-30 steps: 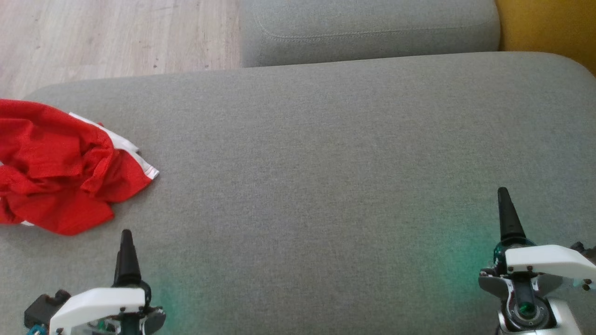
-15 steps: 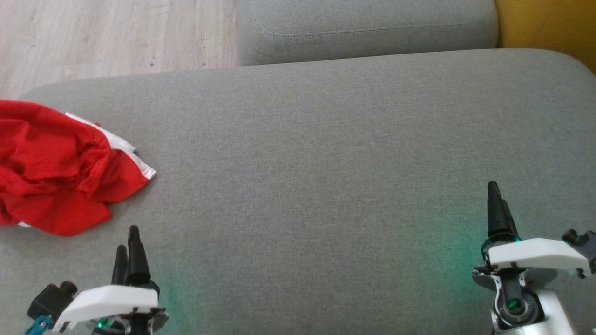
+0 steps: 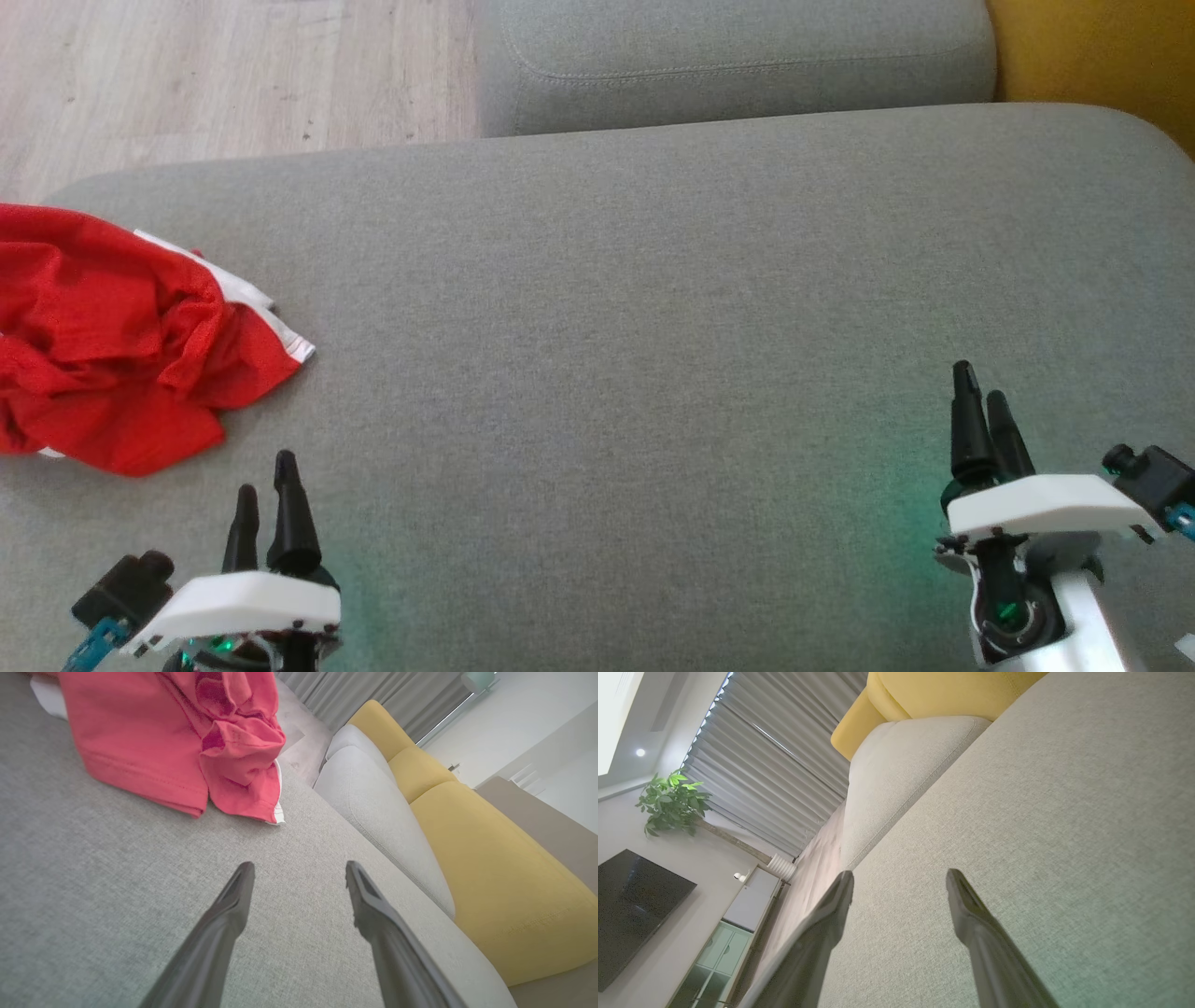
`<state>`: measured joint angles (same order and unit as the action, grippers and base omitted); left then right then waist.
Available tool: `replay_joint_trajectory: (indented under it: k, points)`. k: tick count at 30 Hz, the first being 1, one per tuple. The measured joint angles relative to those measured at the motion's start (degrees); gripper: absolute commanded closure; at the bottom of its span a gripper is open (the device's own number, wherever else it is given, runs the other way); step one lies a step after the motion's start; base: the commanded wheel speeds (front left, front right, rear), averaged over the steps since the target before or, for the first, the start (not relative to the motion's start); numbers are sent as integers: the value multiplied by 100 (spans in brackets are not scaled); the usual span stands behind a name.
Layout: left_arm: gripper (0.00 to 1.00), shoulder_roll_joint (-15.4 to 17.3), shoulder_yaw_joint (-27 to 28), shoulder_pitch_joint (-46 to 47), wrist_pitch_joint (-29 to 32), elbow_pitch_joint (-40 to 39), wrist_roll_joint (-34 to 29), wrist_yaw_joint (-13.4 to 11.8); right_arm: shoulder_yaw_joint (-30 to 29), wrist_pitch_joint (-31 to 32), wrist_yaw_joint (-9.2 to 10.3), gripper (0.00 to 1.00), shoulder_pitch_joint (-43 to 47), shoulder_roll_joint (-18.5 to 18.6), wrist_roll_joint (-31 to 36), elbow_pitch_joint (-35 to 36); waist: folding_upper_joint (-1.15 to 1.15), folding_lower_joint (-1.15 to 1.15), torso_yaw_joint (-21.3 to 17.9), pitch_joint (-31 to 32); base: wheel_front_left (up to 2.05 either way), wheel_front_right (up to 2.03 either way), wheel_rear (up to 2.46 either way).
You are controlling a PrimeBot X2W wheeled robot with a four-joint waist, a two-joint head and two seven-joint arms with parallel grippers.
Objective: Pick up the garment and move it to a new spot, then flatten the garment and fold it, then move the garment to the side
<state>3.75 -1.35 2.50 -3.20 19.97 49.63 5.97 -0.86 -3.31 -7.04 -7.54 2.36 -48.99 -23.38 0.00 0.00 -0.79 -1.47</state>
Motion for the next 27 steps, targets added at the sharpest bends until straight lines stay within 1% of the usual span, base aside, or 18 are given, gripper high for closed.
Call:
replay_joint_trajectory:
  k: [12, 17, 27]
  points:
    - [0, 2, -59, -1, -201, 2, -834, -44, 127, -183, 0, 0, -14, 0, 767, -37, 0, 0, -24, 16, 0, 0, 0]
    - [0, -15, -38, -2, -301, 1, -1092, -52, 225, -279, 0, 0, -15, 1, 1118, -78, 0, 0, -35, 16, 0, 0, 0]
    - [0, -41, -48, -5, -485, 15, -1961, -51, 259, -460, 0, 0, -26, 1, 1958, -136, 0, 0, -39, 21, 0, 0, 0]
